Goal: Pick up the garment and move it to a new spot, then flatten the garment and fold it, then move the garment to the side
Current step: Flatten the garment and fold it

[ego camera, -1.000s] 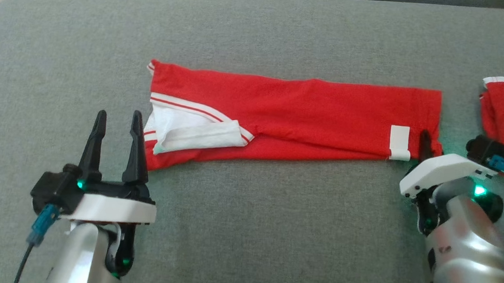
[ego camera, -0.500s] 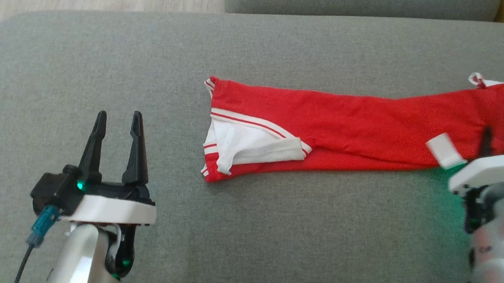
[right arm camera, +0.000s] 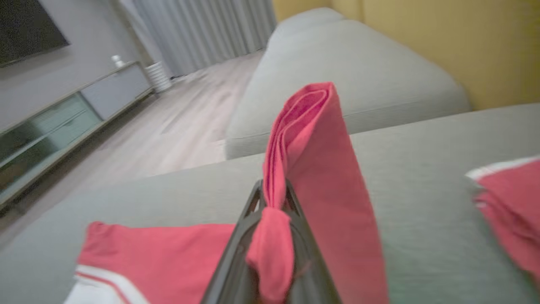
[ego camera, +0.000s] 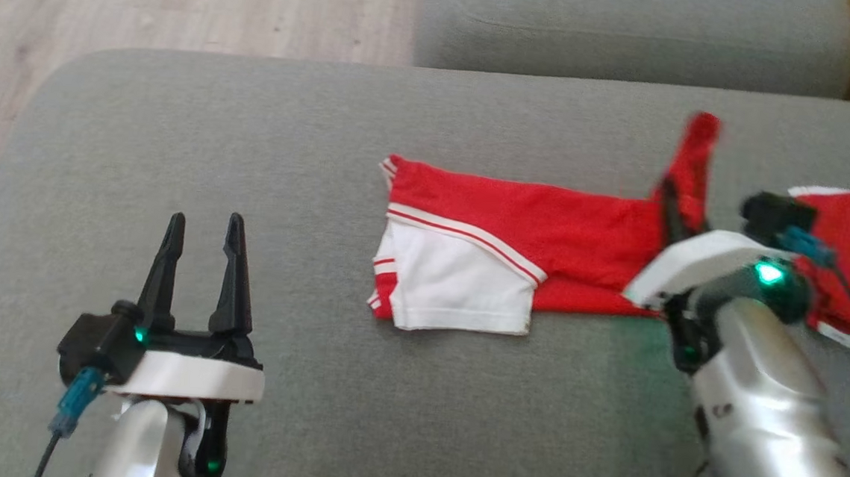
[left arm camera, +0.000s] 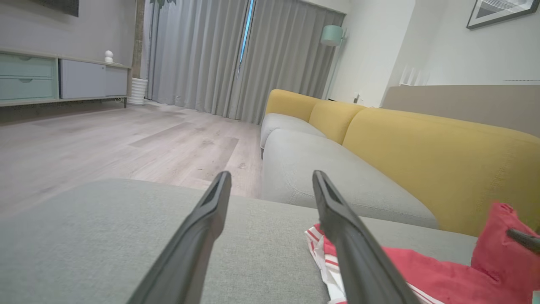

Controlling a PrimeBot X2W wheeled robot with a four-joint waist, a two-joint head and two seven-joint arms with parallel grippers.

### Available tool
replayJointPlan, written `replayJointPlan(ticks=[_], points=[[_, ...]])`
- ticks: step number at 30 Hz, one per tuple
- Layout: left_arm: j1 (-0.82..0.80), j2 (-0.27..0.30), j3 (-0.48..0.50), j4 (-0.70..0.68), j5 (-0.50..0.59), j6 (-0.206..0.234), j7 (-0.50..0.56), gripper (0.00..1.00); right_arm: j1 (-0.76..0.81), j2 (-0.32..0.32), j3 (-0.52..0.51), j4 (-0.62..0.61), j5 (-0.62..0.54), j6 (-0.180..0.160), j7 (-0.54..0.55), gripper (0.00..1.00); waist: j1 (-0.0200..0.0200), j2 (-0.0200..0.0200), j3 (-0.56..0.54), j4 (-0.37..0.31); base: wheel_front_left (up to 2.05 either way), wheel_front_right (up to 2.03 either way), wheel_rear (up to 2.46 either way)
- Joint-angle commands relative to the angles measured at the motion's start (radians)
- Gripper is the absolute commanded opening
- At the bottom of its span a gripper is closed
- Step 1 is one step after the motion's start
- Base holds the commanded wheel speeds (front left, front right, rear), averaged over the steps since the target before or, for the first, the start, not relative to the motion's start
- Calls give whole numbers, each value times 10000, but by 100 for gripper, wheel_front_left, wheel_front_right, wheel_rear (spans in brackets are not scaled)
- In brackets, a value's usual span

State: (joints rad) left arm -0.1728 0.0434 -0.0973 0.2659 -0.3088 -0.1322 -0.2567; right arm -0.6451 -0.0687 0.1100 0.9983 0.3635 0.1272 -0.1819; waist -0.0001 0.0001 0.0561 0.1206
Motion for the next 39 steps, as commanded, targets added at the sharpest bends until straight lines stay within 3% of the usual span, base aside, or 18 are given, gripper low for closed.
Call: replayJointPlan(ticks=[1,5,10,26,27,33,39], points=[[-222,68,291,-319,-32,16,-51,100,-367,180,526,-475,225,35,29,0,1,-1,-84,181,0,0,0],[-212,68,207,-341,-45,16,-51,100,-257,182,2176,-1081,1359,35,280,0,1,-1,-21,561,0,0,0],[-334,68,-68,-356,-147,16,-51,100,-372,183,3505,-1216,2251,35,463,0,1,-1,208,1141,0,0,0],[-793,68,-969,-227,-527,100,-51,100,-868,184,5854,-143,4092,35,99,0,1,-1,797,2566,0,0,0],[-811,68,-996,-216,-537,113,-51,100,-867,184,6030,0,4156,35,233,100,1,-1,801,2591,0,0,0],[-881,68,-902,-190,-506,191,-51,100,-758,185,7171,-772,5122,35,548,100,1,-1,777,2395,0,0,0],[-880,68,-706,-271,-400,173,-51,100,-1303,185,7440,-329,4950,35,-387,100,1,-1,604,1686,0,0,0]])
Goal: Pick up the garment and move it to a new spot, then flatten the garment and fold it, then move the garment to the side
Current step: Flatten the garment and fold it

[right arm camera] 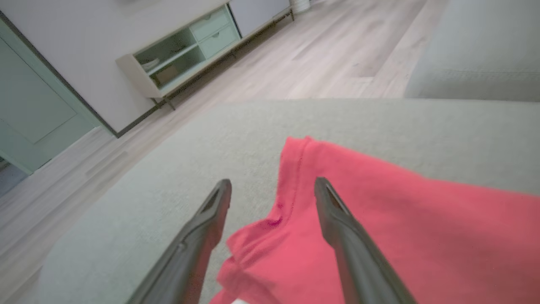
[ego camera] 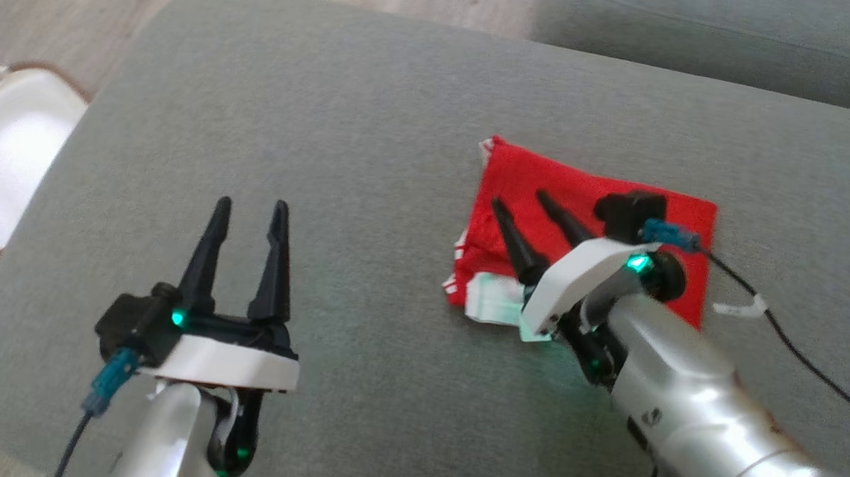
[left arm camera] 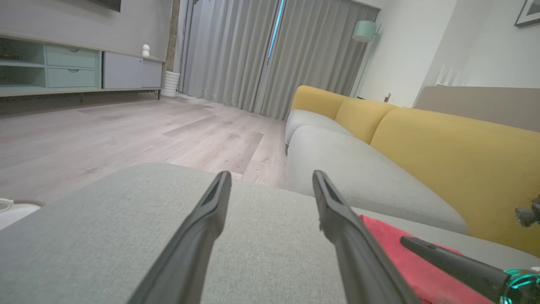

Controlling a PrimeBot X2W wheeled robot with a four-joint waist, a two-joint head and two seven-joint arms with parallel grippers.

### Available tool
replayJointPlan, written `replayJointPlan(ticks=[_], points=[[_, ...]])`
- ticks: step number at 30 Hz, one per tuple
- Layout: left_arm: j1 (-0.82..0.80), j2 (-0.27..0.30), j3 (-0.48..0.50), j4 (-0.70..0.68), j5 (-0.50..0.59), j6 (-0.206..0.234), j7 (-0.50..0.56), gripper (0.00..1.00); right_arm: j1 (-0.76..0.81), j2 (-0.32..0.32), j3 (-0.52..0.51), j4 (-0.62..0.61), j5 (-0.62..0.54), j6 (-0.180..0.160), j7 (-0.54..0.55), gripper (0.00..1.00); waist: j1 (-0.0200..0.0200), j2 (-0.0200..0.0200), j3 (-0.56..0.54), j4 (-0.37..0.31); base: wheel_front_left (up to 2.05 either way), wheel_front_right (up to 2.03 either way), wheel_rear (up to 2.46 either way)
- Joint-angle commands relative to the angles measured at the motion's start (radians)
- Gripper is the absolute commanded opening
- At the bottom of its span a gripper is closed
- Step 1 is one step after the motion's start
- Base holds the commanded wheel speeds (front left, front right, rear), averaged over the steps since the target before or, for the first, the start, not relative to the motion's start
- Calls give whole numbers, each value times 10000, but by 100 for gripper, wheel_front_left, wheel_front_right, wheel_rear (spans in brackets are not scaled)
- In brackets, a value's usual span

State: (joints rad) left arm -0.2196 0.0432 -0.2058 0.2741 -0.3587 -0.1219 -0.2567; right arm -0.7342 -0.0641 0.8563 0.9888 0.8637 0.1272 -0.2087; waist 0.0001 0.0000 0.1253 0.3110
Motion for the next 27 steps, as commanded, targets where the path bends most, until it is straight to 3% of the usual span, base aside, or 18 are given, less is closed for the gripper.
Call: replayJointPlan(ticks=[1,4,7,12,16,21,27], points=[[-404,70,437,-389,113,68,-51,100,-534,139,-64,-85,-208,35,-259,100,-1,0,-124,-390,0,0,0],[-376,70,614,-517,187,63,-51,100,-878,139,-393,308,-925,35,-498,100,-1,0,-209,-924,0,0,0],[-345,70,836,-631,351,120,-51,100,-1136,-153,-1710,16,-2305,35,-523,100,-1,0,-245,-1453,0,0,0],[-353,70,1087,-789,543,157,-51,100,252,-870,-4419,-1997,-5234,35,-527,100,-1,0,-278,-2212,0,0,0],[-320,70,1286,-876,637,146,-51,100,1864,-672,-6260,-3731,-6944,35,-528,100,-1,0,-337,-2607,0,0,0],[-210,70,1500,-955,737,118,-51,100,3365,-144,-7535,-5492,-8061,35,-529,100,-1,0,-363,-2899,0,0,0],[43,70,1568,-967,908,61,-51,100,4487,124,-8131,-6382,-8199,35,-529,100,-1,0,-404,-3020,0,0,0]])
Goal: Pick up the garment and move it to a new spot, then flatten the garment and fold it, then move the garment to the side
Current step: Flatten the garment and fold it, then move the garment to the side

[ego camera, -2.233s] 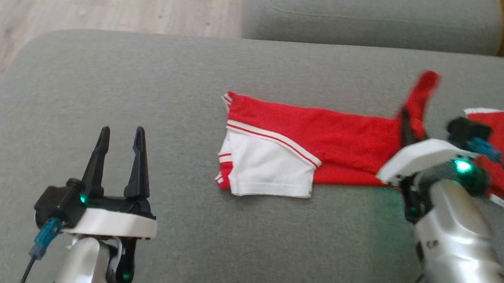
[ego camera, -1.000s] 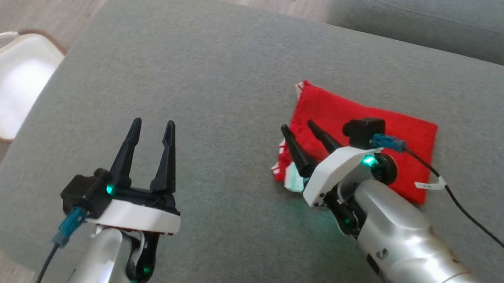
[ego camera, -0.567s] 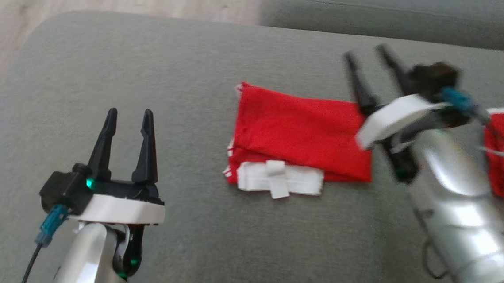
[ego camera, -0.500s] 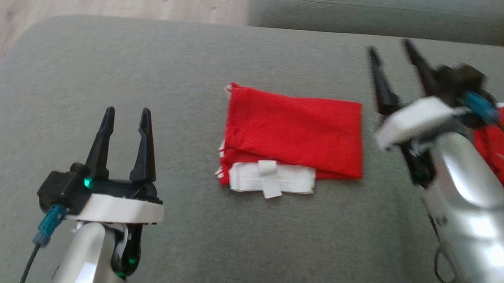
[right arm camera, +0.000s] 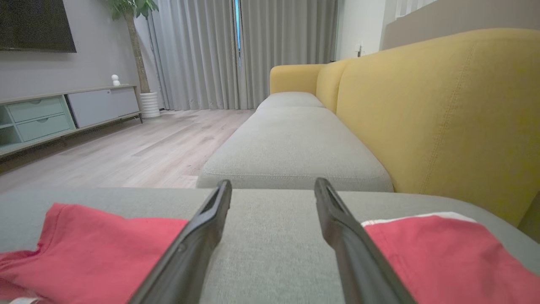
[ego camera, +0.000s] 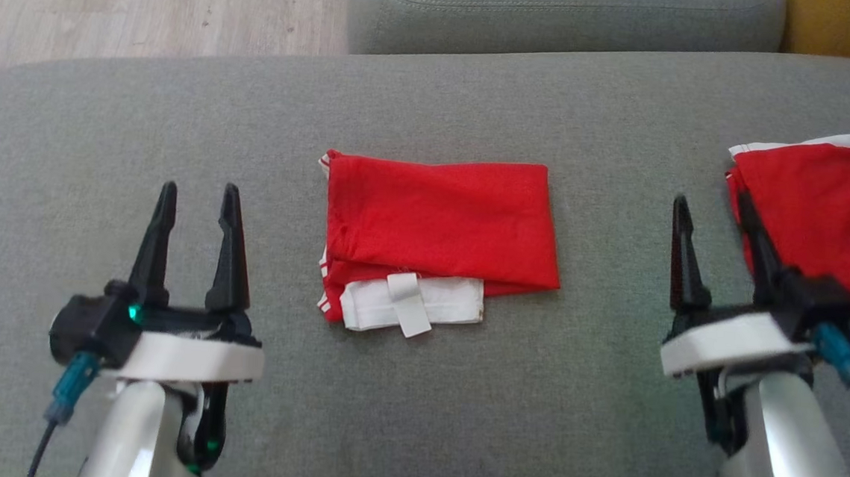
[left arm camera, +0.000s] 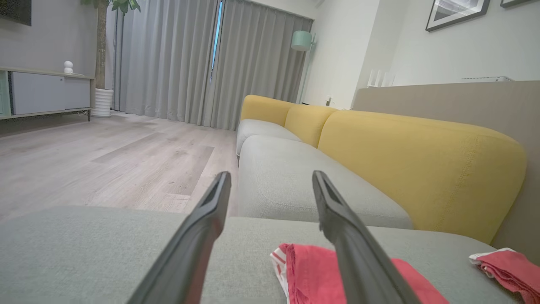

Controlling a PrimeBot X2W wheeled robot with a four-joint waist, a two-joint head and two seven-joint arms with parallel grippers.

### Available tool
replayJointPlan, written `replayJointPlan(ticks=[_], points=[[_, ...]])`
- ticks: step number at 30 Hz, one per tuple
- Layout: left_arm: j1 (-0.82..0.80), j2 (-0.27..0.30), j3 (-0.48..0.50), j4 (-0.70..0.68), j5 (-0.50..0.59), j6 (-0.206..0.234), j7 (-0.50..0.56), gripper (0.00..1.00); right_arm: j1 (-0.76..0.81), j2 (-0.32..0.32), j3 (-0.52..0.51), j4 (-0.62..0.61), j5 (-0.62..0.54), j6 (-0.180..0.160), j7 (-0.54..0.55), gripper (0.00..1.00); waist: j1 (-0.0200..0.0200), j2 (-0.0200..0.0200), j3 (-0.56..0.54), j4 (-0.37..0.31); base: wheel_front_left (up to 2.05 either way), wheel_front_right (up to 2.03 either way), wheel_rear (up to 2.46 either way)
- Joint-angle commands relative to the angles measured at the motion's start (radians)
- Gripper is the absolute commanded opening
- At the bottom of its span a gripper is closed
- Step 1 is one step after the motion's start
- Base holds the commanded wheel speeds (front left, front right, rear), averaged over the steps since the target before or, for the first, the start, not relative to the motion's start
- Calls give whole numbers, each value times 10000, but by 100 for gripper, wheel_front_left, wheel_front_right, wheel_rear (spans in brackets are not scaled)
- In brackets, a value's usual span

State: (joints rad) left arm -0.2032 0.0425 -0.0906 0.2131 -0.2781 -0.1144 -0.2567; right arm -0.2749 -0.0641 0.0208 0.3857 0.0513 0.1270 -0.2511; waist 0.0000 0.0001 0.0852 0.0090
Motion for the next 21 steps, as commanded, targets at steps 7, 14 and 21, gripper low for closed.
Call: replayJointPlan(ticks=[7,14,21], points=[[184,78,529,-463,225,-6,-51,100,441,136,415,-633,528,37,-106,100,0,-1,-40,2,0,0,0],[238,78,482,-498,266,17,-51,100,437,137,427,-674,613,37,-106,100,0,-1,-81,71,0,0,0],[242,77,467,-505,310,22,-51,100,458,138,413,-672,637,37,-106,100,0,-1,-128,159,0,0,0]])
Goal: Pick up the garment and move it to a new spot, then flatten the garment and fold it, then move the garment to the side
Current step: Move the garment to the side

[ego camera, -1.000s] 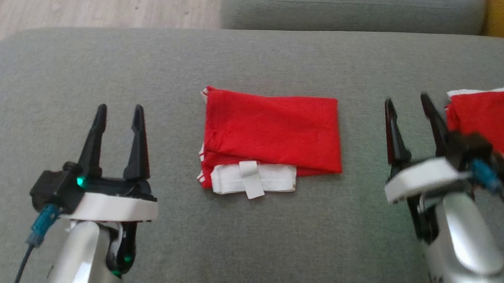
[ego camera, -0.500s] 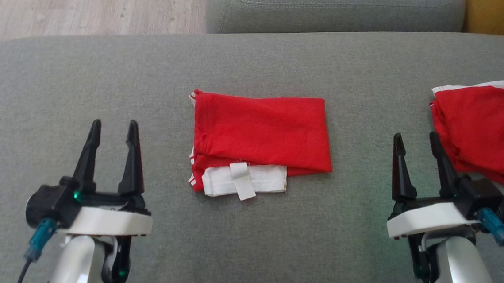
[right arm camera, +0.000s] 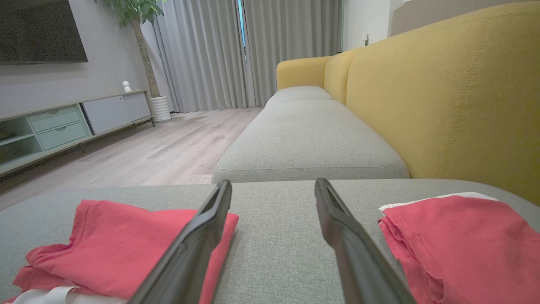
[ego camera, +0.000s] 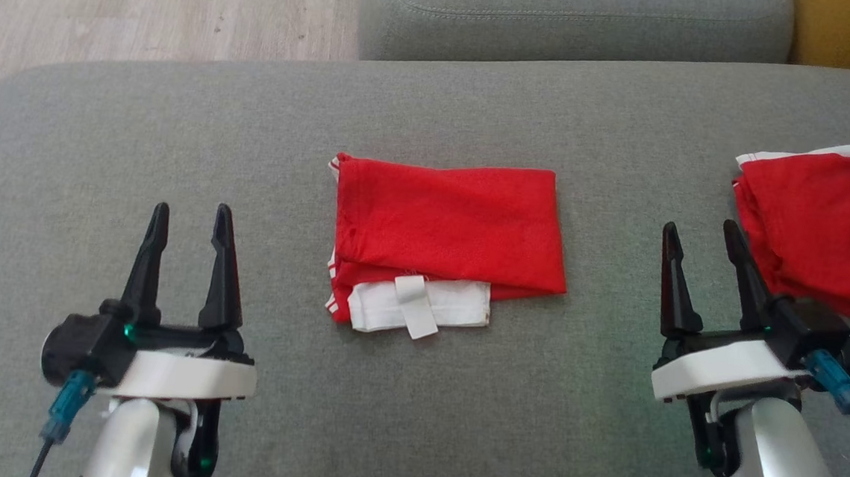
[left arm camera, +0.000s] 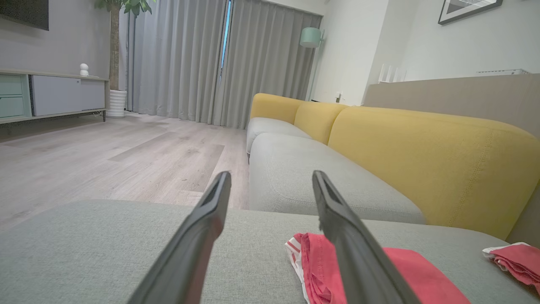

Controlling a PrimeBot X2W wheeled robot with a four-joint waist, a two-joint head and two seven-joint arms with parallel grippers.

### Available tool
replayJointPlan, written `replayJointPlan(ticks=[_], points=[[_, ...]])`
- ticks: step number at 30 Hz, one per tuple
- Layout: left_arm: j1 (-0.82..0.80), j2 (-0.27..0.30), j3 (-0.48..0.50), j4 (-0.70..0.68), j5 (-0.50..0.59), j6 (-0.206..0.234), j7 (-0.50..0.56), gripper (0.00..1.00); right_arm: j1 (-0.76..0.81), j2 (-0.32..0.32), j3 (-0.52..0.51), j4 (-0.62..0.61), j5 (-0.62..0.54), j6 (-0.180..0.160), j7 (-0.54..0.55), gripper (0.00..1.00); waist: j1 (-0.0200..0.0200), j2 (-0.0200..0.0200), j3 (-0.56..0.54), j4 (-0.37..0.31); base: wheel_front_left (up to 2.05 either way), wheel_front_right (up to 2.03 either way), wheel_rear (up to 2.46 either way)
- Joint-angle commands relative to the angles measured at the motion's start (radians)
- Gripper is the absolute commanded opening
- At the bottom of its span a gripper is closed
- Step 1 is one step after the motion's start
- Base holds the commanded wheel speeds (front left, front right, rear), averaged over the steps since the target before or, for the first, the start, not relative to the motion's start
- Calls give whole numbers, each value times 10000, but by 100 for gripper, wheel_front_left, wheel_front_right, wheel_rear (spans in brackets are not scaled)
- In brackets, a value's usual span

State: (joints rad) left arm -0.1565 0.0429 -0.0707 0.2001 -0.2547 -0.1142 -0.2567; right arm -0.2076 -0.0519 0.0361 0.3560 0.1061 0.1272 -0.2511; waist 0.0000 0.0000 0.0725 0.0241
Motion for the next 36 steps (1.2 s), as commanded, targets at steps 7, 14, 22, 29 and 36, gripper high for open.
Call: replayJointPlan(ticks=[7,14,22,29,36], points=[[-230,74,296,-398,104,13,-51,100,-197,16,274,-356,89,35,-106,100,0,0,-14,73,0,0,0],[-231,74,187,-378,97,3,-51,100,-244,16,299,-43,32,35,-106,100,0,0,23,233,0,0,0],[-428,74,-195,-324,23,-20,-51,100,-1110,16,771,1595,224,35,321,100,0,0,425,713,0,0,0],[-625,74,-546,-262,-57,-39,-51,100,-2213,16,1222,3450,1076,35,1070,100,0,0,764,1226,0,0,0],[-812,74,-840,-243,-180,2,-51,100,-3133,16,1318,5071,1803,35,1437,100,0,0,1010,1674,0,0,0]])
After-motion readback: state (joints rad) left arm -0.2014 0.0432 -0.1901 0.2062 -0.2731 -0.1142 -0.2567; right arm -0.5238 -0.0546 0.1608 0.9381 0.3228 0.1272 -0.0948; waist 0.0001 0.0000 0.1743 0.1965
